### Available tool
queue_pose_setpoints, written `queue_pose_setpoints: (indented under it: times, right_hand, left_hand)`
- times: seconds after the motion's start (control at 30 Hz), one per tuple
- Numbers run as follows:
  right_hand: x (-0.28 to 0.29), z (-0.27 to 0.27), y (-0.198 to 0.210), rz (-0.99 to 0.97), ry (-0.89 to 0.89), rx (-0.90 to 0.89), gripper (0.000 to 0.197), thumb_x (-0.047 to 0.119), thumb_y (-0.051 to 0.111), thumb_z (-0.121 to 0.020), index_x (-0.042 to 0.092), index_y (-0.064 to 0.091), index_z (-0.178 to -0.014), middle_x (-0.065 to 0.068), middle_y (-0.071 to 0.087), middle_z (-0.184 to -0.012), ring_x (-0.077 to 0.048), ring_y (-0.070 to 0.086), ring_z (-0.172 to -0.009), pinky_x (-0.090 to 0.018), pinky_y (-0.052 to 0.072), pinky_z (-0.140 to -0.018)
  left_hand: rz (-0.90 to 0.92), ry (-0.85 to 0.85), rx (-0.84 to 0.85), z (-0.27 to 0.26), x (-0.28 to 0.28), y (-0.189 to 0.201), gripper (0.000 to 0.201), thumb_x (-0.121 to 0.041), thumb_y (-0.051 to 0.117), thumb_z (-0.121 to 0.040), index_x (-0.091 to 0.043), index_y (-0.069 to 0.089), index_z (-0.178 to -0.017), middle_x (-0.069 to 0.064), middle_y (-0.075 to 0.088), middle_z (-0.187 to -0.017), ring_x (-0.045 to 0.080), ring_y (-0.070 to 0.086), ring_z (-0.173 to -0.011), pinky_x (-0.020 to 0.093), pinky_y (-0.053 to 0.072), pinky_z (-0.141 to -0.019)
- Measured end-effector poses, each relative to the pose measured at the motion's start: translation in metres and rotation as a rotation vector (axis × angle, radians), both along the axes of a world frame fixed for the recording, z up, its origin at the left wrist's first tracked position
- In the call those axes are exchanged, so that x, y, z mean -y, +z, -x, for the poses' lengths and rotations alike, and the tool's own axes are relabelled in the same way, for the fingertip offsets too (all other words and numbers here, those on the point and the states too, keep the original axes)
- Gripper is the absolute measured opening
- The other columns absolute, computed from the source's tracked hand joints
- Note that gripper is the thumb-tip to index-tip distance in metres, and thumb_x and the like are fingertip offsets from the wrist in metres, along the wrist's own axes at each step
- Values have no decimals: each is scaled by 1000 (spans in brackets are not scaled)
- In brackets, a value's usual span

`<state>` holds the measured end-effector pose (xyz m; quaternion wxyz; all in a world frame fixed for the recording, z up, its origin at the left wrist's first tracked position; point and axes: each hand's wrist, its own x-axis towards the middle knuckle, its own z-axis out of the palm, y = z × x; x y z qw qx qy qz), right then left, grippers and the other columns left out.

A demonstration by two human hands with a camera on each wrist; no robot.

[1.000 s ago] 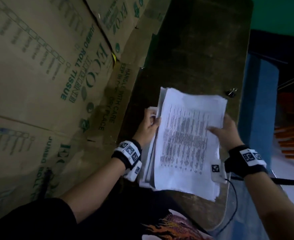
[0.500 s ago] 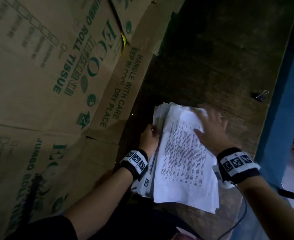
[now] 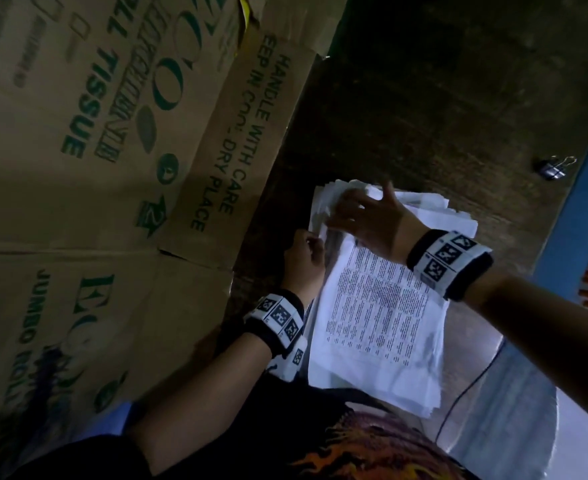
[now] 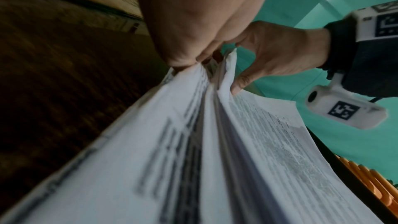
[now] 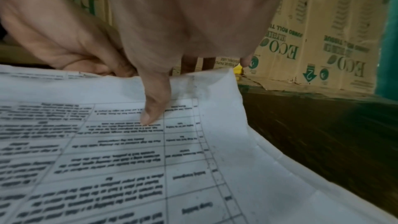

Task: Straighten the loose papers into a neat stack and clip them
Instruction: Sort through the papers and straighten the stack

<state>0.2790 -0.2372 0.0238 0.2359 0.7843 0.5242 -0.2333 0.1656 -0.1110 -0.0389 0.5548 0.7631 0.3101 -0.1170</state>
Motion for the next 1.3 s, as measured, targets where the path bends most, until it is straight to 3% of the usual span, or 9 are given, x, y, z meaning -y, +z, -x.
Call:
queue_pose_setpoints:
  times: [0.13,0.3,0.47,0.57,0.73,0.93,1.1,1.23,1.3]
  right_hand:
    - [7,1,3,-205,44,-5,36,15,58,-74,25,68,-107,-1,64,-118,-26,58,-118,-57,41,-89]
    - [23,-3,3,-380,8,-104,44,0,40,-81,20,65,-112,-1,70,-99,-26,66,-100,-50,31,-95]
    - [18,-20,21,-337,173,-215,49,-8,44,-59,22,71,-87,2,69,-78,-24,66,-77,-41,43,-80]
    - [-2,-27,28,-280,202,-253,49,-2,38,-68,24,74,-88,-3,68,-82,-28,67,-81,-39,43,-85]
    - [-47,-24,31,99,146,-237,51,6,48,-88,33,54,-130,2,59,-126,-21,44,-129,-40,21,-112]
    - [-37,-12,17,-96,22,-83,47,10,63,-76,28,59,-120,-3,61,-119,-26,49,-120,-48,32,-100]
    - [19,20,18,-506,-842,98,65,29,68,-78,17,45,-138,-17,42,-141,-36,37,-129,-54,29,-103]
    - [100,76,8,-399,-2000,43,76,53,47,-93,13,18,-150,-17,8,-159,-36,6,-147,-57,10,-114]
    - [107,98,-7,-363,-2182,-75,75,52,38,-98,9,11,-152,-19,1,-160,-37,0,-147,-55,7,-115]
  left_hand:
    - [31,-2,-7,0,1,4,17,-15,53,-95,-1,55,-105,11,64,-91,27,64,-88,35,51,-79]
    - [115,-184,-38,2,-3,12,31,-2,59,-87,-6,55,-117,0,61,-94,13,58,-86,20,44,-74]
    - [0,-184,-104,1,1,4,29,3,64,-80,-9,66,-106,9,71,-101,23,66,-97,31,54,-88]
    - [2,-82,-161,3,4,-5,19,-7,65,-83,-18,68,-99,4,72,-98,22,67,-97,33,56,-87]
    - [110,15,-181,5,3,0,14,-19,66,-82,-17,65,-96,7,71,-95,24,67,-89,34,54,-80]
    - [135,0,-182,3,7,8,19,-8,47,-90,-8,63,-100,15,68,-92,34,65,-84,33,50,-66]
    - [-52,-69,-82,5,-2,15,22,-9,56,-88,-6,63,-108,18,64,-111,31,61,-104,42,49,-94]
    - [-250,-150,-198,14,-3,21,43,-37,53,-92,-7,49,-123,20,42,-130,35,38,-124,46,31,-108]
    - [-282,-206,-299,12,15,31,59,-42,49,-94,-3,35,-135,22,30,-140,38,25,-133,47,25,-109]
